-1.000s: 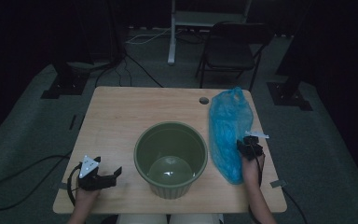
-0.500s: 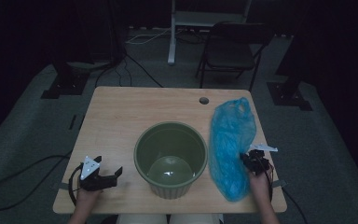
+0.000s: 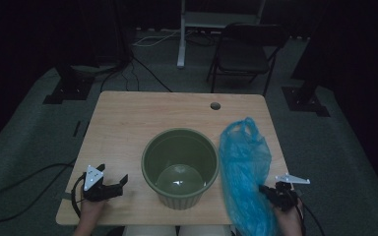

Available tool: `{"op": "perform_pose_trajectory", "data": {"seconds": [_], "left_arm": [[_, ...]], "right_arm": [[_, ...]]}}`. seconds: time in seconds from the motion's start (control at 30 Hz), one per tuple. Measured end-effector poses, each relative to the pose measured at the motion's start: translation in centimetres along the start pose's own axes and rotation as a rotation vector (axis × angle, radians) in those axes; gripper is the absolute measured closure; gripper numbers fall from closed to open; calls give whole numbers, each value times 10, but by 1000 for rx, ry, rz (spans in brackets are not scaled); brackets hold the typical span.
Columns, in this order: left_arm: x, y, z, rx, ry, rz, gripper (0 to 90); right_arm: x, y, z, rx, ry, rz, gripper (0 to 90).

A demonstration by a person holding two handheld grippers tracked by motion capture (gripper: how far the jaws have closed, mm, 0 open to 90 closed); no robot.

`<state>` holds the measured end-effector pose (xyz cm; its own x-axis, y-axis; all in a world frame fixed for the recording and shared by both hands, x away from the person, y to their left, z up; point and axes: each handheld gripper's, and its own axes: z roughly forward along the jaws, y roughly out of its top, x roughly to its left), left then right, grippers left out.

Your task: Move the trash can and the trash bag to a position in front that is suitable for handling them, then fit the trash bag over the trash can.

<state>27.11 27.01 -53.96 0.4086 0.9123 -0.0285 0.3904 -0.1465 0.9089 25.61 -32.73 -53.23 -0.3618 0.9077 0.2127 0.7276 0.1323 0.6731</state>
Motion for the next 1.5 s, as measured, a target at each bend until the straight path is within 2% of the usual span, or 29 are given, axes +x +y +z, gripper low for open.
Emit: {"op": "perform_pose_trajectory", "data": {"seconds": [0.03,0.17,0.23,0.3,0.33,0.37,0.4,0.43,0.5,0.53,0.57,0.63,0.73,0.8,1.0,1.03,1.07,1.17,1.2,1.33,1.43,1.5], "left_arm": [[0,0,0,-5,1,-1,5],[0,0,-1,-10,0,-2,5],[0,0,-1,-8,-1,-2,5],[0,0,-1,-11,0,-2,5],[0,0,-1,-11,0,-2,5],[0,0,-1,-12,0,-3,5],[0,0,-1,-14,0,-3,5],[0,-1,-1,-16,8,-2,5],[0,-1,-1,-21,9,-1,5],[0,-1,-1,-23,11,-2,5],[0,-1,-1,-23,12,-2,5],[1,-1,-1,-23,5,-9,5],[1,0,-1,-19,1,-9,5],[1,-1,-1,-19,0,-10,5],[1,-1,-1,-20,-1,-12,5],[1,-1,-1,-22,-3,-13,5],[1,-1,-1,-23,-3,-13,5],[1,-1,-1,-20,-4,-11,5],[1,-1,-1,-21,-5,-13,5],[1,-1,-1,-22,-4,-12,5],[1,-1,-1,-19,-4,-7,5],[1,-1,-1,-18,-3,-6,5]], "right_arm": [[3,-9,-4,3,-7,1,899],[11,-32,-13,-4,16,22,881],[15,-41,-19,-24,25,42,797],[19,-45,-24,-28,25,39,609],[21,-45,-29,-41,4,35,540],[22,-43,-34,-61,3,34,500],[22,-40,-39,-83,1,33,413],[21,-35,-44,-101,-26,33,336],[16,-23,-51,-136,-67,34,253],[12,-18,-53,-143,-72,45,200],[7,-9,-56,-145,-47,51,167],[0,1,-58,-174,-52,42,191],[-20,21,-47,-178,-56,80,180],[-29,34,-34,-162,-68,100,163],[-39,64,16,-96,-98,109,164],[-38,68,25,-78,-104,112,165],[-36,71,42,-43,-129,103,165],[-33,71,52,-27,-135,94,165],[-22,68,67,-5,-177,52,165],[-7,67,78,-5,-230,-25,150],[3,67,84,-18,-220,-69,144],[6,68,85,-26,-202,-87,249]]}}
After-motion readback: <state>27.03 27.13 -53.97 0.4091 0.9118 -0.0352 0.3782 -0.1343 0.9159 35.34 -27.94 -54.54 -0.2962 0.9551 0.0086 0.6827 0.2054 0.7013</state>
